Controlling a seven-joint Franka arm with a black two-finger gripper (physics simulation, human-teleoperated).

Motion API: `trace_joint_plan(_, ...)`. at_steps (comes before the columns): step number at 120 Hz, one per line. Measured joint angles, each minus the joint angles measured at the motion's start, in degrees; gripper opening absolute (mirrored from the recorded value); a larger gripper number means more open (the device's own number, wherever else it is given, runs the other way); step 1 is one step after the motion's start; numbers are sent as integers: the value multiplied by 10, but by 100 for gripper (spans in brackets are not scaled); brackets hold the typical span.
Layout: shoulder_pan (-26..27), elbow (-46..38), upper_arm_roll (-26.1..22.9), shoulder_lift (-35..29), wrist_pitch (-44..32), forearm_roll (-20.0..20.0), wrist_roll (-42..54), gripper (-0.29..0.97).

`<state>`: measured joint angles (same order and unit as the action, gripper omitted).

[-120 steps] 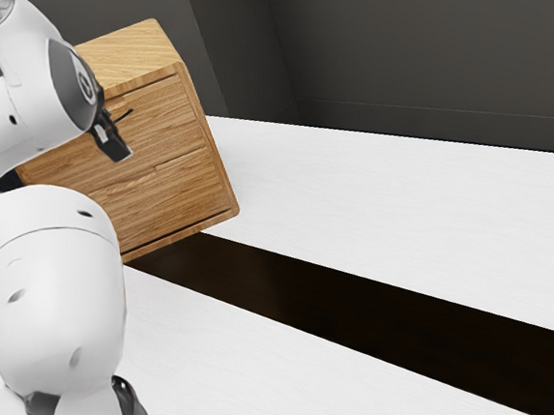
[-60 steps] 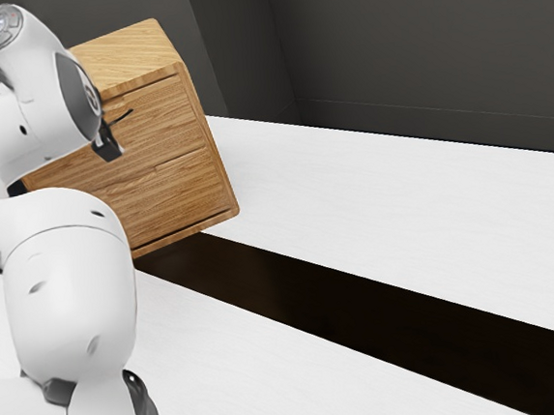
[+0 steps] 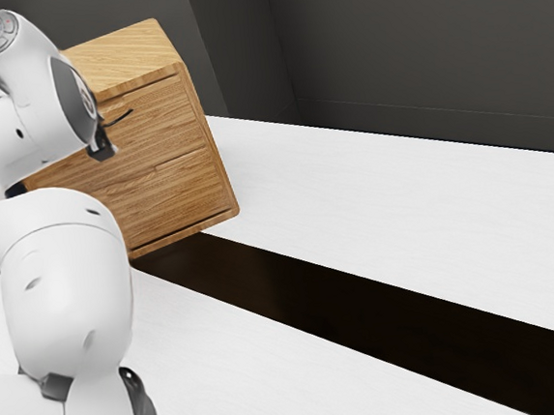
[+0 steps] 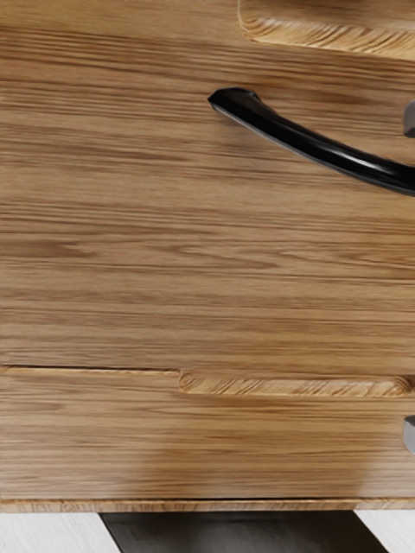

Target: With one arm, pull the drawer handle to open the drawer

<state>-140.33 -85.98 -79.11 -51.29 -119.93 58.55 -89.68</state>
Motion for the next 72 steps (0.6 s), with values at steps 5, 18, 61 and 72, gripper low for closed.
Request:
trace_joint_plan(5, -1, 0, 0, 1, 0, 0, 2, 38)
trace_joint_plan(18, 1, -1, 1, 5, 2, -1, 6, 37)
trace_joint_plan(61, 9, -4, -1, 7, 4, 7, 15, 31)
trace_joint_plan(72, 12, -4, -2, 8, 5, 13, 16, 27)
